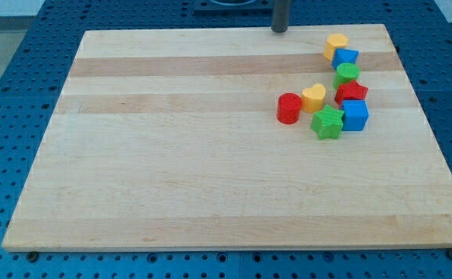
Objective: Push the yellow hexagon towards the down of the board
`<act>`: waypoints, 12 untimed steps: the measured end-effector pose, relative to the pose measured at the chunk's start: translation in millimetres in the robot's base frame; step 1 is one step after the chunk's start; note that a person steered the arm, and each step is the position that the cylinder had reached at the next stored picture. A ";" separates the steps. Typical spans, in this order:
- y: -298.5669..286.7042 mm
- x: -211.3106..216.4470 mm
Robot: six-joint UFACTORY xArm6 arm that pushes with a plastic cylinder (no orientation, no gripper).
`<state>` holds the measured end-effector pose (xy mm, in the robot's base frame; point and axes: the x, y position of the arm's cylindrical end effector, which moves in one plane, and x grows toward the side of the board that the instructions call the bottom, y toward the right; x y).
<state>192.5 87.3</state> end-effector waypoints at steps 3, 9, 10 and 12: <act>20.4 0.2; 158.8 42.2; 128.7 39.9; 75.1 65.9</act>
<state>258.4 162.4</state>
